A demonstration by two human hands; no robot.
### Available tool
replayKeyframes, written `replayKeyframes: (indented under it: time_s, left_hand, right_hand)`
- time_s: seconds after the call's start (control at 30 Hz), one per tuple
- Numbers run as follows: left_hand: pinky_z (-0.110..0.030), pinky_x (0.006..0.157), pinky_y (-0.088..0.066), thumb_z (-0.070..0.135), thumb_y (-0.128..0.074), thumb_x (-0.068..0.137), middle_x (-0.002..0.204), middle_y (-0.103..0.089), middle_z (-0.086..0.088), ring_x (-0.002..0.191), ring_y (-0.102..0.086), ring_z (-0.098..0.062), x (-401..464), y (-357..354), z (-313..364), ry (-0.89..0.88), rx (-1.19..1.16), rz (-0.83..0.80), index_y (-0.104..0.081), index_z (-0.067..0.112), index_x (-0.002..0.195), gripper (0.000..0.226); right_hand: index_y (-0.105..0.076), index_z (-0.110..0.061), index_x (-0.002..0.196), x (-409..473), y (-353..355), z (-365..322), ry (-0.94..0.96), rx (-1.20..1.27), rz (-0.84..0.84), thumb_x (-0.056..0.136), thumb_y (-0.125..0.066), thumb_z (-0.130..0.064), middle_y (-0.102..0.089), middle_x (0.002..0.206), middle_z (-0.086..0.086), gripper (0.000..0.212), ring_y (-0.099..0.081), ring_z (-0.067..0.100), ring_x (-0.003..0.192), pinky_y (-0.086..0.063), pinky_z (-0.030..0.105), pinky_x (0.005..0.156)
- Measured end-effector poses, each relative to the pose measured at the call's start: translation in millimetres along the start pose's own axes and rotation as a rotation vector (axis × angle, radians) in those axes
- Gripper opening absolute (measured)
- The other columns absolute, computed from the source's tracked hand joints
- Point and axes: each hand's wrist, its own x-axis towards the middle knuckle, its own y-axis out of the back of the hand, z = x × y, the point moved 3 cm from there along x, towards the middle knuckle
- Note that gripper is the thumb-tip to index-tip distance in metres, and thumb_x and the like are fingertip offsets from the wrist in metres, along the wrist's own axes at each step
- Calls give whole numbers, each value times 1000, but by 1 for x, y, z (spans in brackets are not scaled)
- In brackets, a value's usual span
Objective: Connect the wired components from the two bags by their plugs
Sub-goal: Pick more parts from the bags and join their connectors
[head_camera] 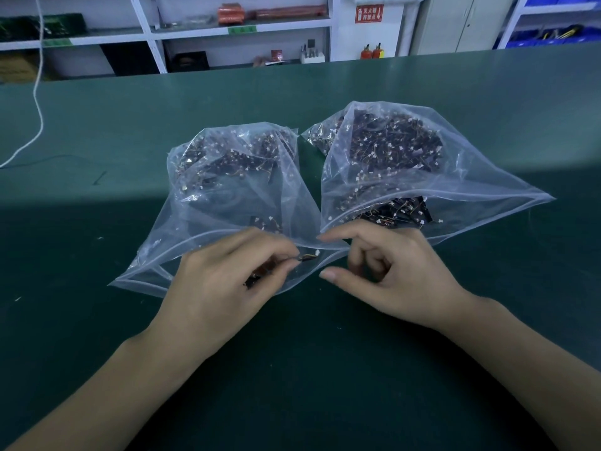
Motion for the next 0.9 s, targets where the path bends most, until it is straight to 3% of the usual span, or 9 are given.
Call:
replayKeyframes:
  time_s: [0.07,0.23,0.37,0.7,0.9]
  left_hand:
    - [-22,75,-57,15,-79,98,98,-73,11,87,-67,1,0,-1,2,-30,-34,17,-80,12,97,3]
    - [-21,75,-55,15,-80,98,97,-74,8,88,-67,-1,-1,-2,6,-71,-66,66,-81,10,98,5]
    - [-22,75,-56,15,-81,98,102,-74,3,86,-70,-8,-1,-3,7,-63,-115,55,-81,7,101,9]
    - [-26,72,-58,21,-79,100,98,-74,9,85,-69,-5,-2,-5,6,-37,-130,56,-79,11,101,10]
    - [-26,71,-57,22,-76,102,101,-70,14,86,-69,-6,-2,-7,7,-31,-169,32,-74,20,107,6]
  right_hand:
    - [-74,-23,123,0,-3,-1,-3,31,-7,94,-78,-40,-52,64,-17,34,-45,7,47,-36,11,59]
    - [-80,-15,99,1,-4,0,27,79,44,96,-80,-20,-42,58,-13,6,-34,11,47,-30,15,55]
    - [-80,-13,99,3,-3,-5,58,106,76,96,-79,-17,-42,60,-15,6,-36,13,47,-30,17,54]
    - [-78,-12,94,2,-6,-8,24,133,71,93,-82,-17,-48,58,-8,7,-36,15,45,-30,17,52]
    - [-75,-11,93,2,-7,-9,11,96,53,94,-80,-20,-45,61,-15,10,-34,9,47,-28,12,56]
